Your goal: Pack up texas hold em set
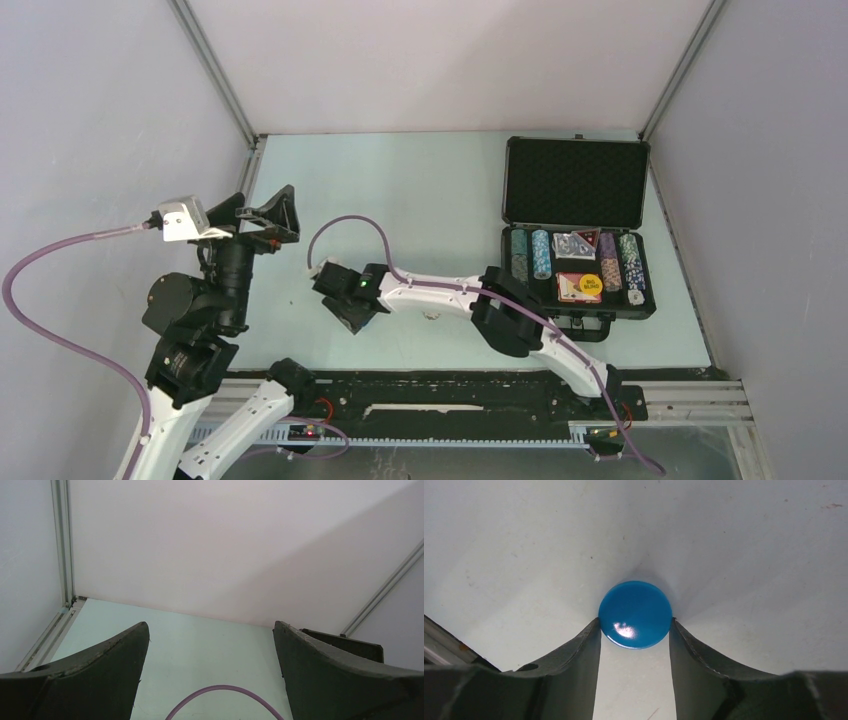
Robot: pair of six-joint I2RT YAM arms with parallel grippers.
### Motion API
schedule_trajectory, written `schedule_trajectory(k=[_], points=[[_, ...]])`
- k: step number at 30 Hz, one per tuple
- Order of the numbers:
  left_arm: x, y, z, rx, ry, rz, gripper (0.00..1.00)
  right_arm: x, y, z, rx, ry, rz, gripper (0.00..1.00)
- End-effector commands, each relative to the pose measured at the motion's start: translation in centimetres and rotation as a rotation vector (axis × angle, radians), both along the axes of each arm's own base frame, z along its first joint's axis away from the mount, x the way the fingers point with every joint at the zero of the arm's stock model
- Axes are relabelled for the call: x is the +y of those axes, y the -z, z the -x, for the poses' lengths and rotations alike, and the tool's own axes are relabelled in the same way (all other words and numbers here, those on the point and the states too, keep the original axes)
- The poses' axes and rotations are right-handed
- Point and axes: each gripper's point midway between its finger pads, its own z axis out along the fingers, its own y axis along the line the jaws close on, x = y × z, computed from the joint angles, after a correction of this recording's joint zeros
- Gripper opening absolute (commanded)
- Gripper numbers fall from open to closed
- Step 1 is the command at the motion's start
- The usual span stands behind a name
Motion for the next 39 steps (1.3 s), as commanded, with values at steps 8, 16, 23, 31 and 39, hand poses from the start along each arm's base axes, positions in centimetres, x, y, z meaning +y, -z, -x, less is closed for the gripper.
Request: schedule_trajectory(k=[8,16,23,31,39], points=[[0.1,-0.4,0.2,-0.02,0.003,0.02,1.0,-1.5,-9.0,-2.2,-0.09,0.091,-0.191,0.48],[0.1,-0.5,0.4,-0.025,0.005,0.024,1.0,-11.7,-15.5,-4.8,-0.212,0.277,-0.274,0.47],[-0.3,-0.3,0.1,-0.017,0.023,0.022,1.0,-26.4,-16.3,-5.7,-0.195,0.634,-0.244,0.47],[-1.0,-0.2,-0.2,-0.007,0.049,0.021,1.0,-40.6,-14.1,-3.8,-0.09,1.161,-0.273,0.46],[-1.1,-0.2,-0.2,-0.006,0.052,0.024,1.0,-47.2,-11.2,-2.1,0.005,1.479,-0.321,0.45]])
